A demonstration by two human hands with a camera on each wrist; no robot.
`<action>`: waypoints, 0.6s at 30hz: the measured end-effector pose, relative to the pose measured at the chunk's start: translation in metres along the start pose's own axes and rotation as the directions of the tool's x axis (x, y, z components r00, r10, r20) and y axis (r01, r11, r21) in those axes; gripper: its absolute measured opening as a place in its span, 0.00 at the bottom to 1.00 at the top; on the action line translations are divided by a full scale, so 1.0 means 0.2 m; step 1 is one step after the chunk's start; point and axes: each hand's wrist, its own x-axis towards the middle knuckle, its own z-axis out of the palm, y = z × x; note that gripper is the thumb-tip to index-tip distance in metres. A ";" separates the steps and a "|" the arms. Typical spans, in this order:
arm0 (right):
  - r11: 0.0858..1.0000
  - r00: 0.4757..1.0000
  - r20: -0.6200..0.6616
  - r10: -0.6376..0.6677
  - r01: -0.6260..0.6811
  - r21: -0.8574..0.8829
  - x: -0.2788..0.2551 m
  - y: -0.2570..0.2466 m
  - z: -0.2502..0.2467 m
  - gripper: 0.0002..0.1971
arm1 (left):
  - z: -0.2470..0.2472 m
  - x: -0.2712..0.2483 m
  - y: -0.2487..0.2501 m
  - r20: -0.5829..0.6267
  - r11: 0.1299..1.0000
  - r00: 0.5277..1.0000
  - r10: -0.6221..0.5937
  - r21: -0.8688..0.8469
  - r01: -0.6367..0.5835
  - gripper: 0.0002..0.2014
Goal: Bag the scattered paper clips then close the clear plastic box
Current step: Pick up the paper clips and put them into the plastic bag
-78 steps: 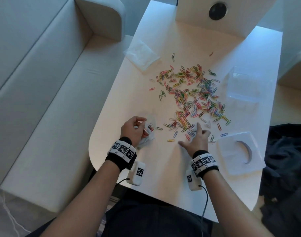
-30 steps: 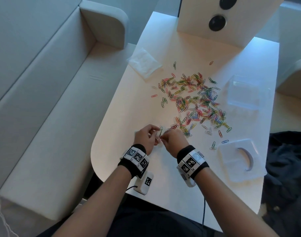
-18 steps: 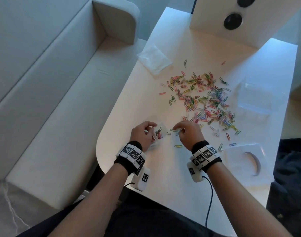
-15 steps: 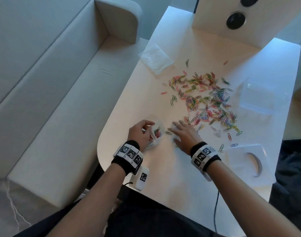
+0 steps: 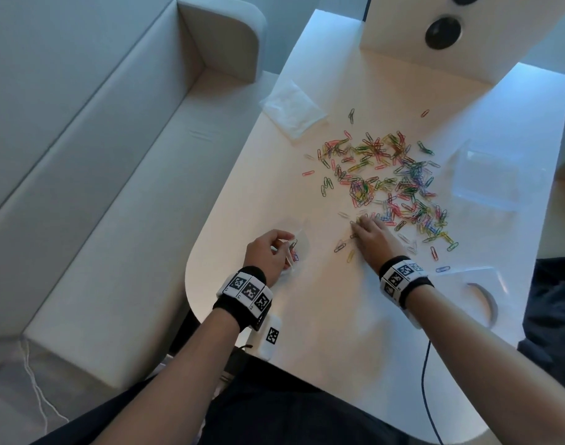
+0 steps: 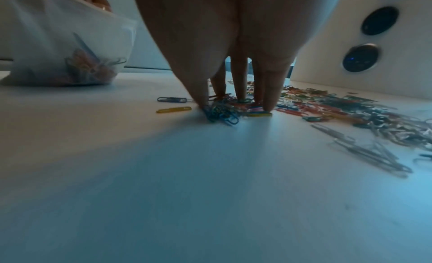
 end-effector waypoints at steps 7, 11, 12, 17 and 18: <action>0.856 0.932 -0.018 0.362 -0.325 0.403 -0.05 0.08 -0.06 0.07 | 0.08 0.00 0.04 0.058 1.000 0.998 -0.003 0.006 0.003 0.10; 0.335 0.704 0.185 0.686 -0.530 0.779 -0.12 0.10 -0.16 0.09 | 0.13 0.03 0.06 0.062 1.000 0.998 0.009 0.022 -0.010 0.10; 0.114 0.666 0.279 0.691 -0.482 0.868 -0.14 0.10 -0.18 0.10 | 0.15 0.04 0.07 0.066 1.000 0.998 0.010 0.024 -0.011 0.10; -0.704 0.717 0.511 0.474 -0.040 0.709 -0.19 -0.05 -0.27 0.10 | 0.23 0.06 0.13 0.081 0.998 0.996 0.025 0.059 -0.030 0.09; -0.752 0.739 0.510 0.440 -0.007 0.659 -0.19 -0.10 -0.29 0.10 | 0.25 0.06 0.15 0.088 0.998 0.996 0.027 0.055 -0.032 0.09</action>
